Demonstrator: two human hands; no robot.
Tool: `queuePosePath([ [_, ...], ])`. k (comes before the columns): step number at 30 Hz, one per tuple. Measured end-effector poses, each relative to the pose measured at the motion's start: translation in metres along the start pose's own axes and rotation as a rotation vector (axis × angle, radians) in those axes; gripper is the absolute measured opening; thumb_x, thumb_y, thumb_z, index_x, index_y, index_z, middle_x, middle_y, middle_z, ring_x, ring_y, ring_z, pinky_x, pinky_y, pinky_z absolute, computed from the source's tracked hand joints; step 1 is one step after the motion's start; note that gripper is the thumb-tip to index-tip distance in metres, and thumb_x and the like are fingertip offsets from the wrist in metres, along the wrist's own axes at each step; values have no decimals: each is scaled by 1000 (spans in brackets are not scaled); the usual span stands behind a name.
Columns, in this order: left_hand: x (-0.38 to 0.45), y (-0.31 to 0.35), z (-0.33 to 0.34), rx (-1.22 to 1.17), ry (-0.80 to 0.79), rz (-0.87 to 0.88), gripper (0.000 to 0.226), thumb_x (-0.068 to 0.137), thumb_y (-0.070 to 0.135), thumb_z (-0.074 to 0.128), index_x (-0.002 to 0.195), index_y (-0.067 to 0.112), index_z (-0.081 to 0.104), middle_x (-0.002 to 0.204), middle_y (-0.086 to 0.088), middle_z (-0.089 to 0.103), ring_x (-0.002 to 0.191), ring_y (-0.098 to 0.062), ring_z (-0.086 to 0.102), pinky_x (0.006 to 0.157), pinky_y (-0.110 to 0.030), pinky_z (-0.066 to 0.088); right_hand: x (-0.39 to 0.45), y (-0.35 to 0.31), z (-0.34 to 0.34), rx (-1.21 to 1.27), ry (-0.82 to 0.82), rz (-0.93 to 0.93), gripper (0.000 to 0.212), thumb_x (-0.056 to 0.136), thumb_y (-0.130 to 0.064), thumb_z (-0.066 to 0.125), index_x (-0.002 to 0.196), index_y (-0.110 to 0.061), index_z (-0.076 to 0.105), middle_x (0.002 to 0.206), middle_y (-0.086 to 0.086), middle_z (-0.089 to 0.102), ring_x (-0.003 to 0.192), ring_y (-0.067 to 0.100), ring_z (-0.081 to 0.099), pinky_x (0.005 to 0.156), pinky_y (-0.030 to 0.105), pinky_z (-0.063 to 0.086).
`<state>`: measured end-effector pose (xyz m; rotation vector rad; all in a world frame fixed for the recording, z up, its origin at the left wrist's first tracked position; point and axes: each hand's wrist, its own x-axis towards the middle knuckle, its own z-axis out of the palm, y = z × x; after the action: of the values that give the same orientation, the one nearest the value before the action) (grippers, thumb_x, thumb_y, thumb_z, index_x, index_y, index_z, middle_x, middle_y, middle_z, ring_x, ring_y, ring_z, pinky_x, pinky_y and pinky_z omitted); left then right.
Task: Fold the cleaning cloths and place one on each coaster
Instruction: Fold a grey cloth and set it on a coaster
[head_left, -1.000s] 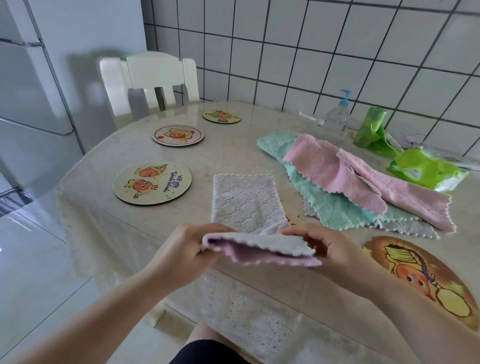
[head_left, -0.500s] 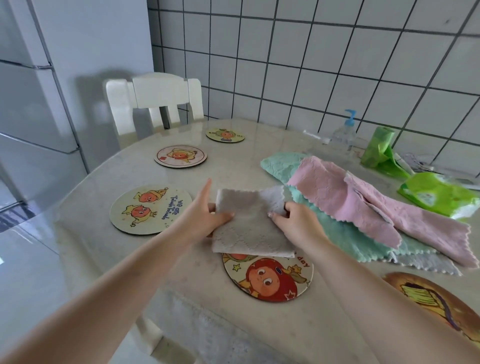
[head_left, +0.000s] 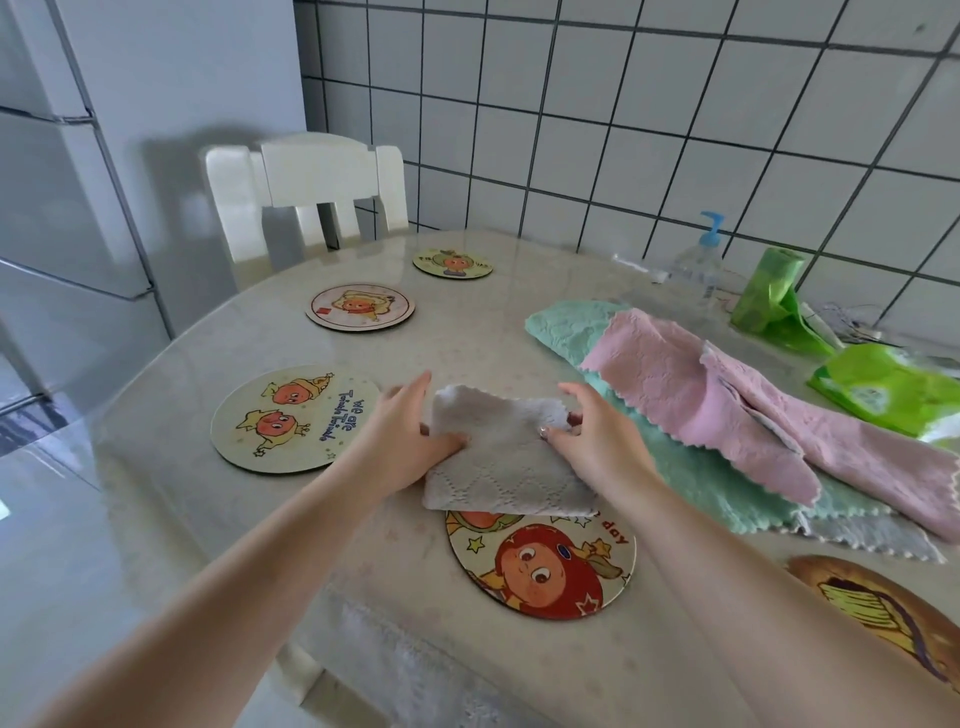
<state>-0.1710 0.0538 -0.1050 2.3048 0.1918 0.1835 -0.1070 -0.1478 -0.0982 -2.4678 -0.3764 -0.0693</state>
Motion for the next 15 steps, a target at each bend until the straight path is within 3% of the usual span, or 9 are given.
queuePosePath([
  [3,-9,8,-3,190,146,183,62,90,29,55,144,20,28,151,0,27,129,-17,40,105,-31,35,3,-1,-1,-52,37,-16,50,92,-32,51,139,-19,38,134,8,45,113,20,51,88,32,42],
  [6,-10,24,5,303,100,375,46,95,18,41,141,18,35,151,1,30,140,-14,24,115,-32,21,3,-16,3,-186,-10,-159,46,97,-29,38,140,-13,38,147,6,35,134,20,33,110,38,29],
  [11,2,23,29,597,-139,261,50,99,32,26,146,15,24,156,-3,19,144,-19,12,116,-38,9,-1,-27,28,-427,-302,-157,51,98,-36,26,146,-22,22,158,-3,11,144,17,8,116,51,8],
  [15,2,7,30,645,-187,131,66,96,51,17,149,15,4,158,-3,0,145,-18,-3,118,-43,1,-5,-7,23,-494,-294,-94,65,94,-56,18,149,-24,4,158,-5,-1,145,13,-1,115,53,3],
])
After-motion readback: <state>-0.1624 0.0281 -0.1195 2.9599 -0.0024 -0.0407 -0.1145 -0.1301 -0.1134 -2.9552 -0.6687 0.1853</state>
